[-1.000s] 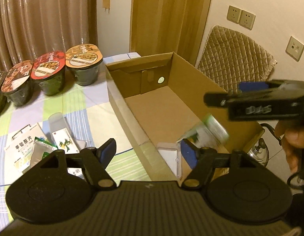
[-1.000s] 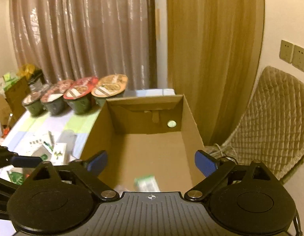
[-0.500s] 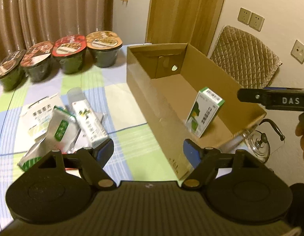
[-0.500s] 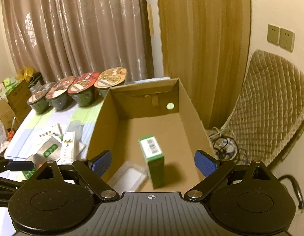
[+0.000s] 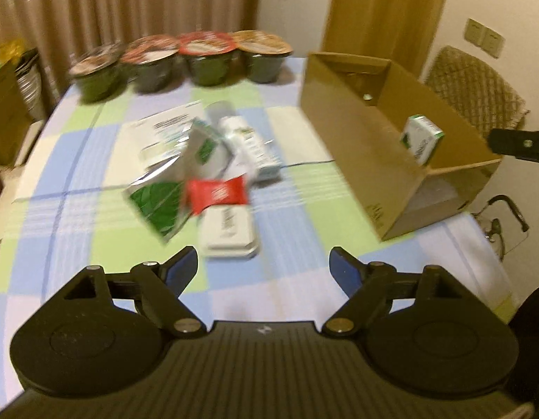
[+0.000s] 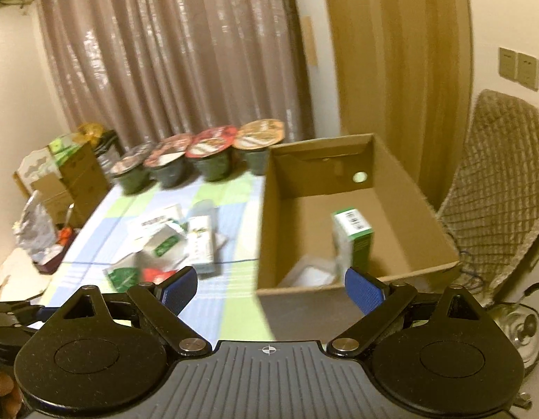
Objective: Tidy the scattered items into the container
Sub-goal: 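Withdraw both open tools from the cardboard box back over the table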
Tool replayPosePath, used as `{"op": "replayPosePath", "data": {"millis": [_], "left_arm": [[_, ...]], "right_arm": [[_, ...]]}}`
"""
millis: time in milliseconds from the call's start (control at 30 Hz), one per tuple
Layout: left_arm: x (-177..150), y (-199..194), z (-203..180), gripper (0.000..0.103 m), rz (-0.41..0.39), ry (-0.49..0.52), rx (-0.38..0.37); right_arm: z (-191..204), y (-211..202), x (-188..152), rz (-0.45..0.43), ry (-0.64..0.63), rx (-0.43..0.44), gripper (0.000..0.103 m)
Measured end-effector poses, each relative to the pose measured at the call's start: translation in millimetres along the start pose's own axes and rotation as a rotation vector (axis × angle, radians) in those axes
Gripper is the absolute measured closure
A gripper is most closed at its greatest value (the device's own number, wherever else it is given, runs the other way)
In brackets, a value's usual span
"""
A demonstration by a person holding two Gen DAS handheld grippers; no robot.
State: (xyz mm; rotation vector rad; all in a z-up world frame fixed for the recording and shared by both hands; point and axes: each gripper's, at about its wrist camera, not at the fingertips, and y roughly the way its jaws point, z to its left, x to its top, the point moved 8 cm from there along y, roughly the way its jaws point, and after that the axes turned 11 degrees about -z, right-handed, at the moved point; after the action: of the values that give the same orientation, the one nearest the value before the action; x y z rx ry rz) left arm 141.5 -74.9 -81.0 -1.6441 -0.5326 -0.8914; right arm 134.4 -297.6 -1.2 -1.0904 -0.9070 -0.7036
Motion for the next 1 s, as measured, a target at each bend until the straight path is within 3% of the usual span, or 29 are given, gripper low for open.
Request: {"op": "replayPosePath", "data": {"millis": [267, 500, 1000], "left_arm": [[-23, -18, 47, 0.022, 0.001, -0.026, 0.085], [-28, -9, 83, 0.021, -0.001, -0.026, 0.119], [-9, 51, 115, 0.016, -0.018, -0.002, 0.119]], "right_arm": [[59, 9, -22, 0.042, -0.043, 0.105, 0.006], [93, 42, -59, 0.117, -0.068, 0.139, 0.006], [97, 98, -107, 0.203, -0.029, 0.122, 0.006]]}}
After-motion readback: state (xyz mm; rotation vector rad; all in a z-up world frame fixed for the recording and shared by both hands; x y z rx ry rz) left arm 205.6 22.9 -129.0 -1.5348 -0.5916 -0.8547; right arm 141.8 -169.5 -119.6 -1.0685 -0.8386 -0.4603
